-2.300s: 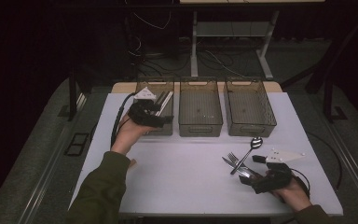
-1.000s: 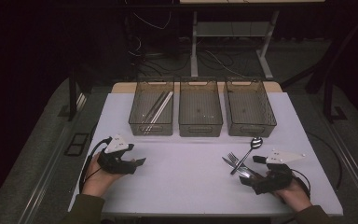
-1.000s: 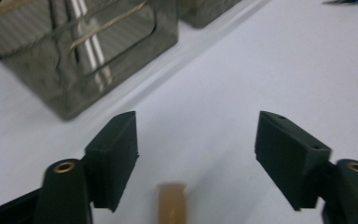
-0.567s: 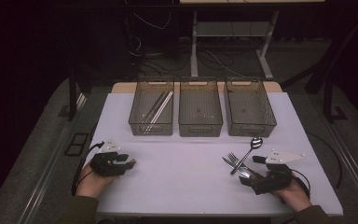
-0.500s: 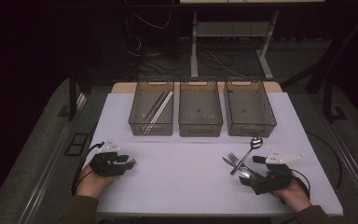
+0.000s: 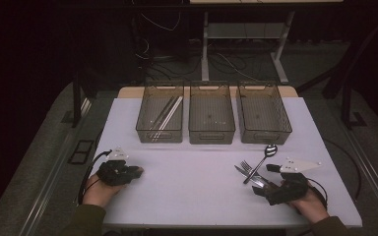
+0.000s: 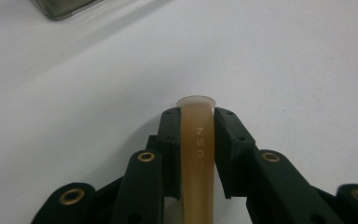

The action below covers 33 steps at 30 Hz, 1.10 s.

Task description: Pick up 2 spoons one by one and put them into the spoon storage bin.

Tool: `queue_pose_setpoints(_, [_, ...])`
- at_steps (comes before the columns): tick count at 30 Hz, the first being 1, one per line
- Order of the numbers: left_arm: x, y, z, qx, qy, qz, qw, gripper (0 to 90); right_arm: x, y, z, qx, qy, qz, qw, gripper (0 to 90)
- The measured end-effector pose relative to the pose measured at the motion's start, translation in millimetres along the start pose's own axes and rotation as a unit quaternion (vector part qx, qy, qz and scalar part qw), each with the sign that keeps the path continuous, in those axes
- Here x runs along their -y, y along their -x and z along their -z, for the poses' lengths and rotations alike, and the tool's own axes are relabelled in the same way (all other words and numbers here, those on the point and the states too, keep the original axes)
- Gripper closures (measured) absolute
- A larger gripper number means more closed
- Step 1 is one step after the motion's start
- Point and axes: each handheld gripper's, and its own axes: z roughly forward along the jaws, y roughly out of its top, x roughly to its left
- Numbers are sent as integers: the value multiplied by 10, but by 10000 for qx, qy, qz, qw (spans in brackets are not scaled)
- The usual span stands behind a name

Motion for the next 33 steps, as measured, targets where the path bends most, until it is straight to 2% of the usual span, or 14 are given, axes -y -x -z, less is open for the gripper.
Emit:
queue_pose_setpoints(4, [-6, -6, -6, 34, 59, 47, 10000, 731, -1, 1, 0, -4, 4, -4, 10000, 15])
queue_pose_setpoints(6, [-18, -10, -19, 151, 74, 144, 9998, 732, -1, 2, -1, -11, -2, -5, 10000, 14])
queue_pose_setpoints(13, [-122, 70, -51, 259, 101, 282, 9992, 733, -1, 3, -3, -11, -5, -6, 10000, 14])
queue_pose_setpoints(15, [-160, 105, -57, 263, 117, 212, 9994, 733, -1, 3, -5, -9, -7, -14, 10000, 14])
queue_pose_setpoints(26, [-399, 301, -107, 459, 294, 162, 9984, 736, 4, -5, -17, -25, -28, -7, 10000, 15])
queue_pose_setpoints(28, [-447, 316, -114, 471, 353, 78, 9982, 736, 4, -6, -18, -26, -27, -5, 10000, 15])
queue_pose_setpoints(33, [-571, 356, -124, 613, 531, 117, 9966, 737, 3, 2, -18, -12, -26, -7, 10000, 14])
